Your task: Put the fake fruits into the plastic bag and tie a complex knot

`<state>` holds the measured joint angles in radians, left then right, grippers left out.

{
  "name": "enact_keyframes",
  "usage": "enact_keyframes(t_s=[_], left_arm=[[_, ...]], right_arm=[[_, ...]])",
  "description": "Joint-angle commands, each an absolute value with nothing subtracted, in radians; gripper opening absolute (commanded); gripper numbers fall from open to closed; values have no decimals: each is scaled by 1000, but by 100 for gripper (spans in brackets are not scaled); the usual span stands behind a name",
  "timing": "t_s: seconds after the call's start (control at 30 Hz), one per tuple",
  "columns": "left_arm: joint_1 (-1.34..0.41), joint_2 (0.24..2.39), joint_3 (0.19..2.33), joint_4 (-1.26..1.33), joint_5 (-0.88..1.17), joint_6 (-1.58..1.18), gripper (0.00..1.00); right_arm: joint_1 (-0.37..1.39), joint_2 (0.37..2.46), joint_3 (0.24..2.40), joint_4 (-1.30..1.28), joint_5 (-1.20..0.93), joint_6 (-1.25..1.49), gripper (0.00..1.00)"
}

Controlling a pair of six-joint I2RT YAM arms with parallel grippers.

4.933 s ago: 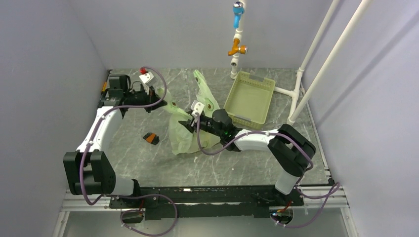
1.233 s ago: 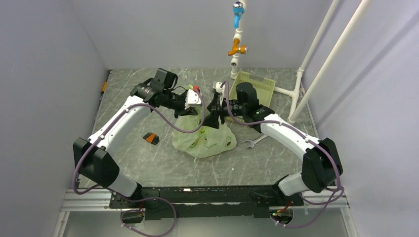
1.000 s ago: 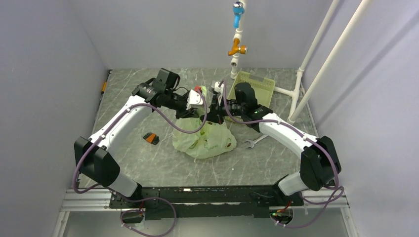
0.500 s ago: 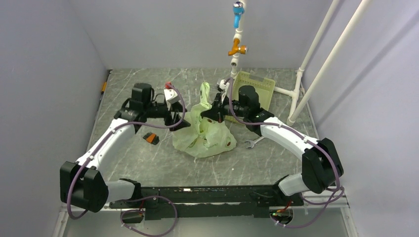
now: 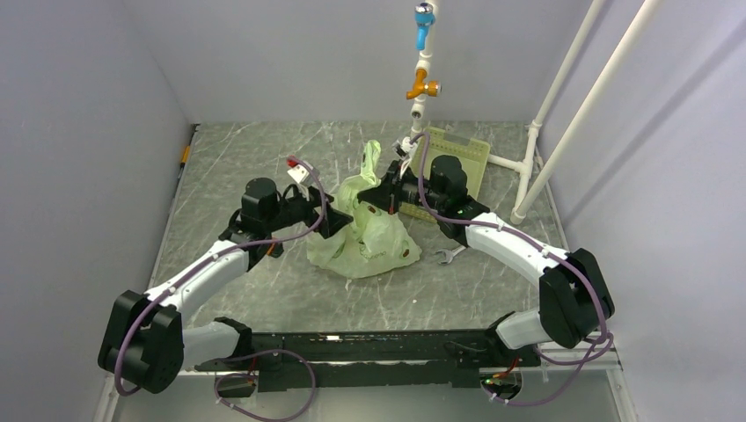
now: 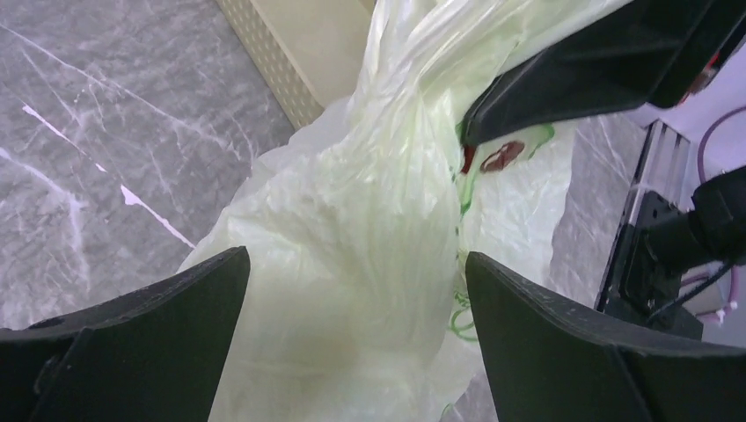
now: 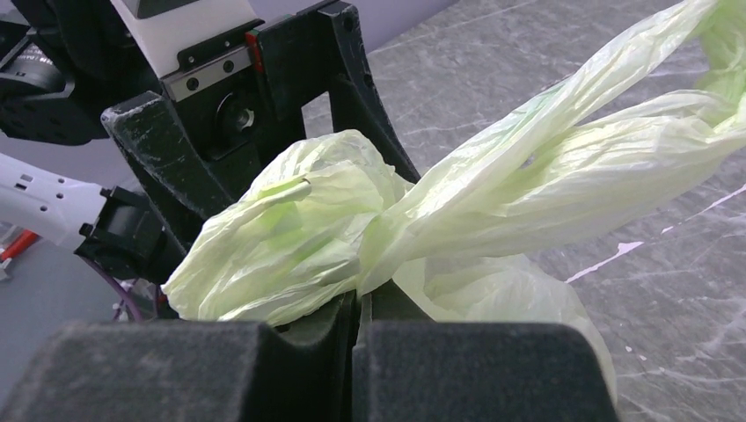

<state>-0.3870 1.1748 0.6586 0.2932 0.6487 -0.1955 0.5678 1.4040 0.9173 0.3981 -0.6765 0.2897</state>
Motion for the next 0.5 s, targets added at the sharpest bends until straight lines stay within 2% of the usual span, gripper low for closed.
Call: enact_keyframes(t_s=[0.0, 0.07, 0.17, 0.3, 0.4, 0.47], left_arm=[[-468, 1138, 675, 368, 457, -237, 99], [-503, 1153, 700, 308, 338, -190, 95], [-520, 1167, 721, 272, 215, -129, 79], [-520, 1146, 740, 263, 168, -28, 46], [-518, 1082, 725, 270, 297, 104, 20], [-518, 1050, 728, 239, 380, 184, 9]], right_arm=[[565, 1374, 911, 488, -678, 330, 0], [565, 1373, 916, 486, -687, 332, 0], [565, 1366, 924, 464, -710, 320, 0], [554, 1358, 935, 373, -761, 251, 0], [538, 1362, 948, 281, -815, 151, 0], [523, 1368, 965, 196, -848, 78, 0]])
